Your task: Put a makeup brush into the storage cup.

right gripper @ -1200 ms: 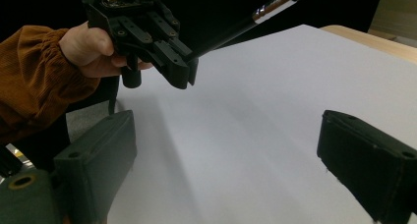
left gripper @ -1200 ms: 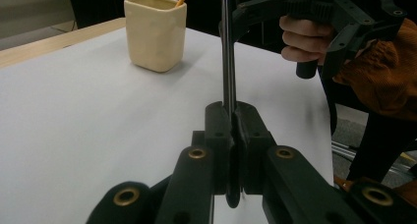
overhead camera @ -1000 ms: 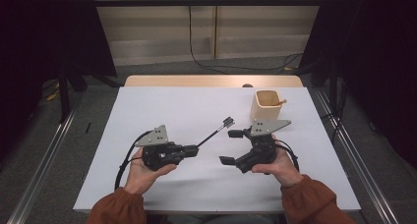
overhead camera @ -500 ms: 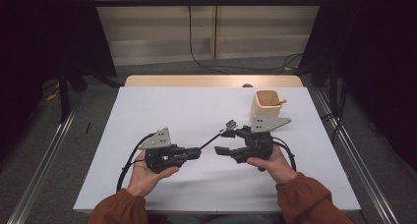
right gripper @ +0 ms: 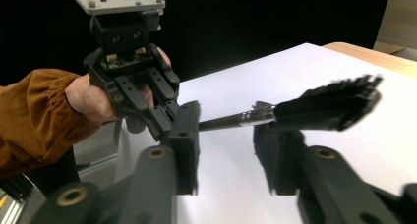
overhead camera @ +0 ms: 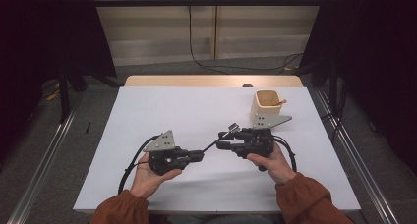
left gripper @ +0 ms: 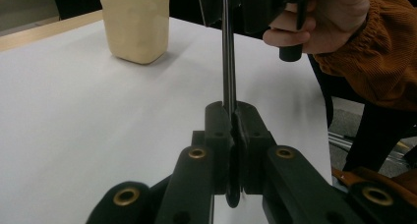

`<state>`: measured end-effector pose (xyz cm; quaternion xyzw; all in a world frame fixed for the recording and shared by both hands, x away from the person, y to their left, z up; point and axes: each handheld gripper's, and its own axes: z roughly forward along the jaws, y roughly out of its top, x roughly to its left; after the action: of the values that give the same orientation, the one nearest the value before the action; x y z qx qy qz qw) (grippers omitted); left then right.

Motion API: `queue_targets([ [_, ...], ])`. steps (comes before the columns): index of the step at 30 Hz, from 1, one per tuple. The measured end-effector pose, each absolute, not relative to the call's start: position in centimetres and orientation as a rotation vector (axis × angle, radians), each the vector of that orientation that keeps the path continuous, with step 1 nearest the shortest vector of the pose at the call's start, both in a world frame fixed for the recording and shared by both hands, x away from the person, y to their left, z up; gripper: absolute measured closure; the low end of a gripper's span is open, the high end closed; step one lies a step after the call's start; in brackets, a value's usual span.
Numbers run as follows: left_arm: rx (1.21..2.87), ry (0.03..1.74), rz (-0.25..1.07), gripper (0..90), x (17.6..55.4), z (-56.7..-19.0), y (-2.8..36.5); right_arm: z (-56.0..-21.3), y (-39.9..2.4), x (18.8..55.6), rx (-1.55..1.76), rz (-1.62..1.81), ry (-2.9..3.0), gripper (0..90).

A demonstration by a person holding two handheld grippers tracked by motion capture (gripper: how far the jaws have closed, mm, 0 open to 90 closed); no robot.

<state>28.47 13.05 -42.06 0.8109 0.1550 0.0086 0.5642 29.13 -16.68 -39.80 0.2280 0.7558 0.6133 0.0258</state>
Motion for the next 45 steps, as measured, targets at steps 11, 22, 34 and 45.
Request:
queue_targets([
  [11,1.932,0.361,0.022,85.6,28.6,-42.5,12.5,-39.8,-16.8,29.2,0.723,1.941,2.318,76.6],
  [22,1.956,0.341,0.042,85.6,28.6,-42.7,12.1,-39.7,-16.8,29.2,0.739,1.980,2.325,78.6],
  [34,1.958,0.329,0.045,85.7,28.4,-42.8,11.7,-39.8,-16.5,29.4,0.756,2.041,2.335,81.7],
  [45,1.968,0.338,0.048,84.0,28.5,-43.2,11.5,-39.6,-16.0,29.2,0.749,2.069,2.349,85.9],
])
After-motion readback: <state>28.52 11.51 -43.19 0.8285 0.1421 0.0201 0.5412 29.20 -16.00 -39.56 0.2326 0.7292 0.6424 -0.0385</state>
